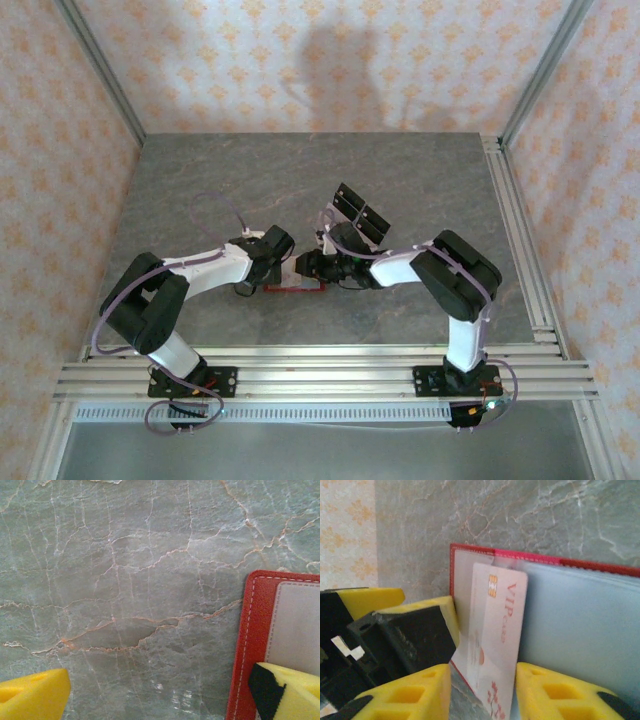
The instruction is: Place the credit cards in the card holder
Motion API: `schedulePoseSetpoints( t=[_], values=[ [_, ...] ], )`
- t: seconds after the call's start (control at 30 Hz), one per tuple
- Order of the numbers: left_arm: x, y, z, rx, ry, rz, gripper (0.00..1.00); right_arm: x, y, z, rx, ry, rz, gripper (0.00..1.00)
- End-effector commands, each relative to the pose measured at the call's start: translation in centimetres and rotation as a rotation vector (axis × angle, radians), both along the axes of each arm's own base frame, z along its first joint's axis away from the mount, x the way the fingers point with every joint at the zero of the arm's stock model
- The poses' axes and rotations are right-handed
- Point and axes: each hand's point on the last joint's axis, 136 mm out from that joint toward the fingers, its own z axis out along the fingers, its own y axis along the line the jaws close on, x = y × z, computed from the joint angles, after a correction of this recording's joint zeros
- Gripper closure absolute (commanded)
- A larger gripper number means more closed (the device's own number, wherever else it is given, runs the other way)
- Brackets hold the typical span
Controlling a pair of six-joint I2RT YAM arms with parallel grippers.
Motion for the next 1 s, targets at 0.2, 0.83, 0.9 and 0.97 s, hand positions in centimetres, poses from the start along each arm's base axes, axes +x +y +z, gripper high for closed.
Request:
schedulePoseSetpoints(
  t=[0.2, 0.83, 0.9, 0.97],
  values=[
    [-0.1, 0.5, 1.9, -0.007, -0.031, 0.055, 0.05, -0.8, -1.5, 2.5, -0.143, -0.024, 0.053, 0.56],
    [-1.1, 4.0, 1.5, 0.028, -0.008, 0.183, 0.03, 0.6, -2.6, -0.2, -0.417, 0.026, 0.107, 1.0],
    [-1.2, 4.0, 1.1, 0.026, 0.001, 0.18, 0.03, 0.6, -2.4, -0.4, -0.419, 0.032, 0.115, 1.0],
    [-1.2, 3.9, 0.8, 0.024, 0.006, 0.179, 0.03, 0.6, -2.2, -0.6, -0.42, 0.037, 0.121, 1.0]
  ],
)
